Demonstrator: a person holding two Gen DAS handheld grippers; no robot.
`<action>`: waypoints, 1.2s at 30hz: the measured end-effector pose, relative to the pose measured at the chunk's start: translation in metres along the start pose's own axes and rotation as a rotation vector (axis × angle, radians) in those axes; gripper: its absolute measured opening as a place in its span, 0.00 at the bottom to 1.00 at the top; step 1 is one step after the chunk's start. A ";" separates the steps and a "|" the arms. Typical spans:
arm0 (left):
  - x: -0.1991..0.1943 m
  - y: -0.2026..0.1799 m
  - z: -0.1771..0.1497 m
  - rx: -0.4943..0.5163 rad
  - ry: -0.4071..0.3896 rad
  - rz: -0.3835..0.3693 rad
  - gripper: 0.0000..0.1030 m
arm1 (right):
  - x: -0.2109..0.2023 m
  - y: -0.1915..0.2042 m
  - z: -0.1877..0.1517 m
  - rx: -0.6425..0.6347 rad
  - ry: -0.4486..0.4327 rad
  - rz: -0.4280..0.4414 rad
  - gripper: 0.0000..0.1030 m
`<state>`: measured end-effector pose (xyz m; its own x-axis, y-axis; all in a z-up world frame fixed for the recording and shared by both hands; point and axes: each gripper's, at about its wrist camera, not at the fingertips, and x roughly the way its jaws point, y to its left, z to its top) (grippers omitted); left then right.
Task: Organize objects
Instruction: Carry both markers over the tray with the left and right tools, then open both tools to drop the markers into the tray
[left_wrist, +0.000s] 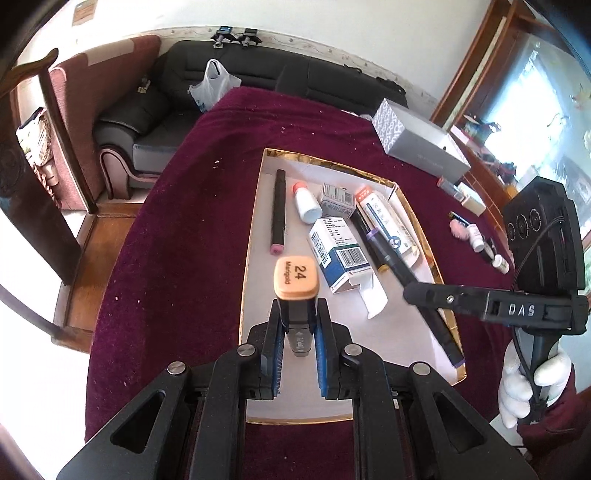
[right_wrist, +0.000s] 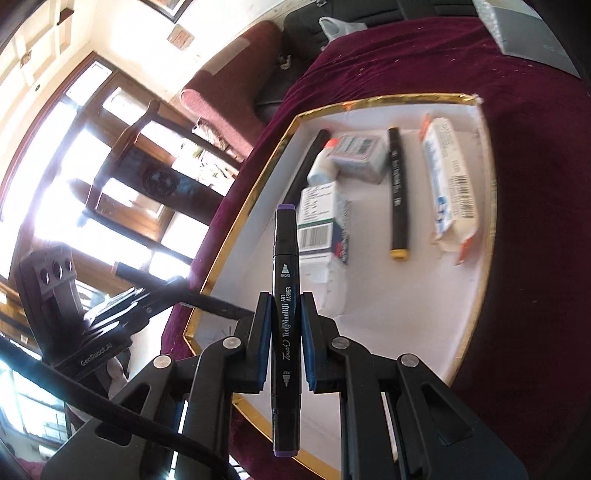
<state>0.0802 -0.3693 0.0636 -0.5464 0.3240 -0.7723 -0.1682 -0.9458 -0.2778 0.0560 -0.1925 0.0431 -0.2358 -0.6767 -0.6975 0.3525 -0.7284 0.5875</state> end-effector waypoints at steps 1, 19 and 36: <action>0.001 0.001 0.003 0.007 0.009 -0.004 0.12 | 0.005 0.002 -0.001 -0.008 0.011 0.003 0.13; 0.074 0.000 0.026 0.078 0.132 0.125 0.12 | 0.077 0.012 -0.002 -0.075 0.152 -0.082 0.13; 0.034 0.001 0.019 -0.012 0.036 0.125 0.37 | 0.087 0.034 -0.002 -0.141 0.117 -0.167 0.26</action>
<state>0.0459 -0.3596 0.0479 -0.5324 0.2048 -0.8213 -0.0907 -0.9785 -0.1852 0.0492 -0.2762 0.0019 -0.1977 -0.5251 -0.8278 0.4422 -0.8014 0.4028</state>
